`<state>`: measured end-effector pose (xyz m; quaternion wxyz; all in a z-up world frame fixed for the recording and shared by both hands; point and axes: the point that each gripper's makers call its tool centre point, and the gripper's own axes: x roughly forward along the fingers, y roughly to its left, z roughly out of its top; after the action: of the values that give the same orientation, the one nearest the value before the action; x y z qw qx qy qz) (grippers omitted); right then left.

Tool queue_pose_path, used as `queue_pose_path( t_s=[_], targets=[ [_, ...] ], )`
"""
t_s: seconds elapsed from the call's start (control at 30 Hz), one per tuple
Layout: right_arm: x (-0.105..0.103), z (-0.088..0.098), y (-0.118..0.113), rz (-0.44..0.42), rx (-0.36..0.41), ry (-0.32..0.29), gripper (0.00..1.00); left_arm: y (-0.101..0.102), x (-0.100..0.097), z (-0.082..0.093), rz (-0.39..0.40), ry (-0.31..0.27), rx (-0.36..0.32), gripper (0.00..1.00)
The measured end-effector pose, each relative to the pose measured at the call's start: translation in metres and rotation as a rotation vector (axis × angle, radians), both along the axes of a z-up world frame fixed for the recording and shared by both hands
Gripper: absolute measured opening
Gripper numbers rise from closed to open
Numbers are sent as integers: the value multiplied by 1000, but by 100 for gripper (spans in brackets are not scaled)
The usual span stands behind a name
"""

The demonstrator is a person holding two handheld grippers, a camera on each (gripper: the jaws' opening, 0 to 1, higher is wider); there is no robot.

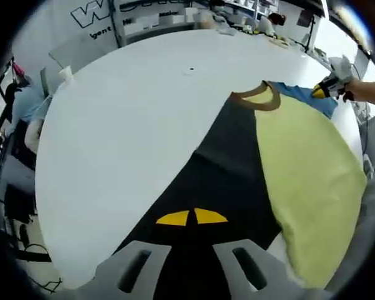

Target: Fold the garment on the visible template until the final outline fits inside the template.

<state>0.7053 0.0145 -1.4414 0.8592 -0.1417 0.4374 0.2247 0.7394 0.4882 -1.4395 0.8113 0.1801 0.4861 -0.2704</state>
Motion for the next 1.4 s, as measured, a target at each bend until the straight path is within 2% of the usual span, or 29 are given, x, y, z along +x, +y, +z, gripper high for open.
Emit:
queue_pose_path(
  t_s=[0.03,0.07,0.1,0.23,0.33,0.5,0.6,0.63,0.67,0.7,0.8,0.83,0.93,1.07,1.1,1.2,1.27,1.33,1.37,1.4],
  targets=[
    [0,-1,-1,-1,4,3,0,10,-2,-5,21,21,28,6],
    [1,-4,-2,0,-3,-2,0,7,4,0,41,-8,-29,6],
    [4,-9,-6,19,-19,-13,0,7,6,1,71,5,-55,6],
    [12,-1,-7,-1,-25,-37,0,17,18,3,94,-18,-36,6],
    [16,0,-8,-2,-12,-32,0,19,18,5,163,5,-83,6],
    [25,1,-13,21,-29,-37,0,28,24,2,165,-11,-81,6],
    [27,1,-14,14,-41,-28,0,27,27,2,196,2,-87,6],
    [23,4,-14,23,-59,-20,0,26,24,3,180,-8,-65,6],
    [23,11,-8,36,-37,-50,0,27,23,8,155,-33,-36,6],
    [20,19,0,58,-14,-74,0,17,21,17,127,-67,-64,5],
    [2,25,15,102,6,-72,0,4,11,30,60,-99,-75,8],
    [-2,26,19,110,12,-73,0,-1,5,32,61,-99,-91,13],
    [-20,22,28,122,29,-40,1,-11,-13,33,68,-63,-139,21],
    [-50,23,44,142,71,-32,1,-21,-40,38,54,-55,-172,22],
    [-64,22,50,173,89,-25,1,-24,-51,39,49,-47,-186,21],
    [-99,18,61,197,117,-3,2,-33,-82,40,17,-34,-201,21],
    [-122,18,70,243,118,-17,3,-33,-99,37,2,-12,-207,21],
    [-145,17,78,245,153,1,4,-36,-120,35,2,-3,-213,21],
    [-155,17,80,276,140,-18,6,-38,-130,34,0,8,-220,21],
    [-163,18,82,272,147,-18,6,-41,-143,32,-4,18,-230,21]
  ],
)
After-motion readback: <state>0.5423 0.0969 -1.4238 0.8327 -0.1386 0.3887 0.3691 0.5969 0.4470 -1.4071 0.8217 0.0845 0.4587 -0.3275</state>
